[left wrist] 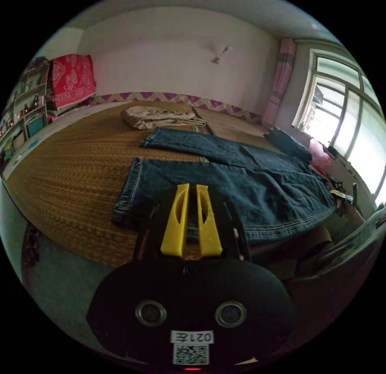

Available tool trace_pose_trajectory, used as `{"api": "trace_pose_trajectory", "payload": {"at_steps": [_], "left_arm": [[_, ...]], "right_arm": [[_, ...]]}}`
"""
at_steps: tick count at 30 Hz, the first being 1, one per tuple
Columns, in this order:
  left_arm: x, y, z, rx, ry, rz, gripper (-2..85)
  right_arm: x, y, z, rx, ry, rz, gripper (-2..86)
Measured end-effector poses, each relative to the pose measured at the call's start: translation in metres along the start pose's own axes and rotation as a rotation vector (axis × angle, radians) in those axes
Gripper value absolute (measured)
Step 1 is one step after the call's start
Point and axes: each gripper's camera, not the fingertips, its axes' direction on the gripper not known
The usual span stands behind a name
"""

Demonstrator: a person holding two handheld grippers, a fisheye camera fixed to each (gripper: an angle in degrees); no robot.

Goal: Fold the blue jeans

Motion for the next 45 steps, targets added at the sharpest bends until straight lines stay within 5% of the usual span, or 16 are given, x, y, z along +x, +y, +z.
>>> {"api": "trace_pose_trajectory", "payload": {"at_steps": [7,12,20,33,45], "left_arm": [[-0.002,-0.007,-0.005,-0.06,-0.033,0.038,7.5],[-0.039,0.001,-0.044,0.044,0.046,-0.211,-0.2],[-0.085,0.032,-0.092,0.044,0.065,-0.454,6.2],[-0.156,0.054,-0.073,0.055,0.167,-0.821,10.5],[-0.174,0.034,-0.041,0.025,0.194,-0.808,8.0]], "right_arm": [[-0.018,-0.019,0.007,-0.052,0.16,-0.047,5.6],[-0.015,-0.038,0.01,-0.092,0.245,-0.019,5.5],[0.037,-0.052,-0.038,0.015,0.328,0.222,9.8],[0.14,0.0,-0.118,0.053,-0.08,0.758,10.5],[0.217,0.018,-0.117,0.074,-0.409,1.001,9.5]]}}
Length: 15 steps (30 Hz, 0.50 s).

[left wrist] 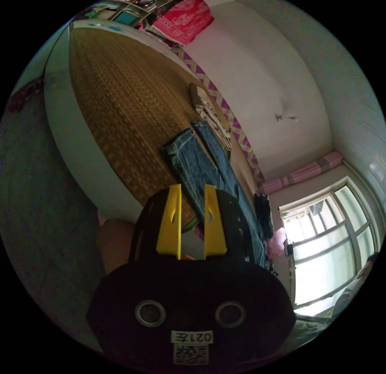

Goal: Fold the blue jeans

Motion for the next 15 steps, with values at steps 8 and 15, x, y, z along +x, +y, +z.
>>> {"api": "trace_pose_trajectory", "payload": {"at_steps": [8,15], "left_arm": [[0.001,-0.009,0.029,0.001,-0.035,0.005,0.9],[0.021,-0.029,0.042,0.004,0.13,0.077,-0.9]], "right_arm": [[0.026,-0.044,-0.006,0.041,-0.076,0.1,5.5],[0.023,-0.071,-0.022,0.055,-0.263,0.062,-0.2]]}}
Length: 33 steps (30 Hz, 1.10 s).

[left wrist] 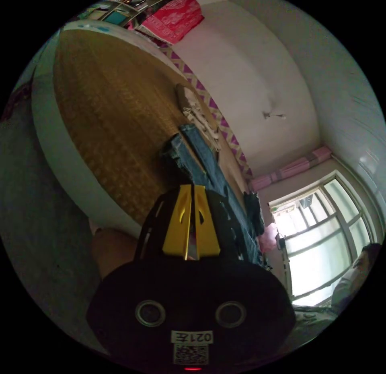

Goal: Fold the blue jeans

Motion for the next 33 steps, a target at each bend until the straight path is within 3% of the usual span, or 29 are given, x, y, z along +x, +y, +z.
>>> {"api": "trace_pose_trajectory", "payload": {"at_steps": [4,10,17,19,22,26,28,30,33], "left_arm": [[0.05,-0.042,0.023,-0.017,-0.005,0.144,-0.9],[0.119,-0.127,0.132,-0.11,-0.163,0.218,-0.7],[0.096,-0.172,0.307,-0.205,-0.298,0.188,3.7],[0.088,-0.171,0.315,-0.163,-0.28,0.209,3.9],[0.088,-0.162,0.312,-0.152,-0.174,0.255,3.5],[0.12,-0.112,0.34,-0.328,-0.154,0.473,3.6],[0.132,-0.083,0.359,-0.385,-0.208,0.571,3.8],[0.14,-0.047,0.383,-0.425,-0.378,0.714,2.6],[0.136,-0.038,0.394,-0.417,-0.485,0.702,0.0]], "right_arm": [[-0.044,-0.04,0.019,-0.042,-0.071,-0.12,-0.3],[-0.073,-0.133,0.121,-0.086,-0.041,-0.137,0.3],[0.015,-0.176,0.293,-0.186,0.199,0.019,6.3],[0.038,-0.165,0.3,-0.174,0.143,0.053,6.7],[0.037,-0.134,0.293,-0.179,0.109,-0.031,6.2],[0.0,-0.049,0.311,-0.347,0.026,-0.292,5.4],[-0.023,0.006,0.34,-0.483,0.017,-0.446,5.1],[-0.047,0.092,0.381,-0.632,0.06,-0.668,4.5],[-0.048,0.203,0.426,-0.809,0.204,-0.912,3.0]]}}
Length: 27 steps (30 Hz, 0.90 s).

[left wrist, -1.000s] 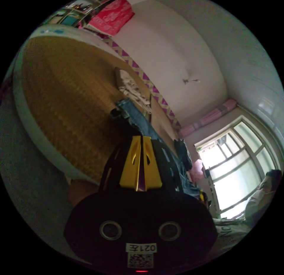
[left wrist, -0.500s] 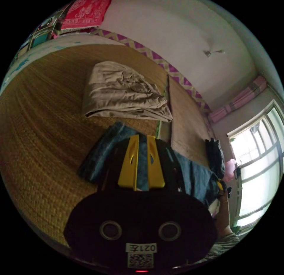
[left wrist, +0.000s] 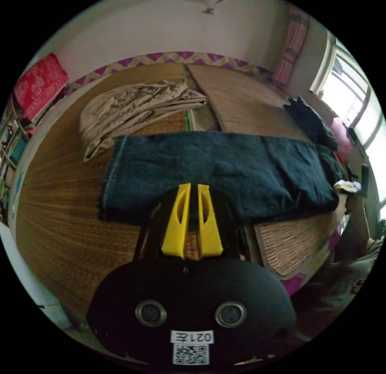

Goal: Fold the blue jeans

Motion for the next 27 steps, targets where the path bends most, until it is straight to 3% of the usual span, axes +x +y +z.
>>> {"api": "trace_pose_trajectory", "payload": {"at_steps": [1,2,5,8,11,15,18,22,27], "left_arm": [[-0.001,0.0,0.002,-0.006,-0.035,-0.012,-0.1],[0.0,-0.001,0.006,-0.016,-0.053,0.01,-0.3],[-0.005,0.001,0.011,-0.019,-0.04,-0.006,-0.5],[-0.013,0.014,0.0,0.008,-0.143,-0.096,-0.4],[-0.04,0.043,-0.022,0.081,0.016,-0.302,1.5],[-0.063,0.08,-0.017,0.095,0.248,-0.535,12.2],[-0.066,0.093,-0.002,0.106,0.323,-0.655,13.5],[-0.062,0.094,0.012,0.135,0.352,-0.744,11.9],[-0.048,0.095,0.039,0.149,0.389,-0.88,2.7]], "right_arm": [[-0.01,0.005,0.021,-0.064,0.047,-0.022,2.4],[-0.027,0.02,0.031,0.009,0.126,-0.047,1.2],[-0.054,0.036,0.052,-0.04,0.197,-0.102,0.4],[-0.07,0.049,0.073,-0.031,0.25,-0.102,0.2],[-0.073,0.06,0.088,-0.009,0.255,-0.06,0.0],[-0.07,0.077,0.102,0.045,0.229,-0.001,0.0],[-0.066,0.087,0.107,0.067,0.207,0.021,-0.1],[-0.06,0.096,0.111,0.08,0.184,0.045,-0.1],[-0.054,0.104,0.112,0.087,0.187,0.053,-0.1]]}}
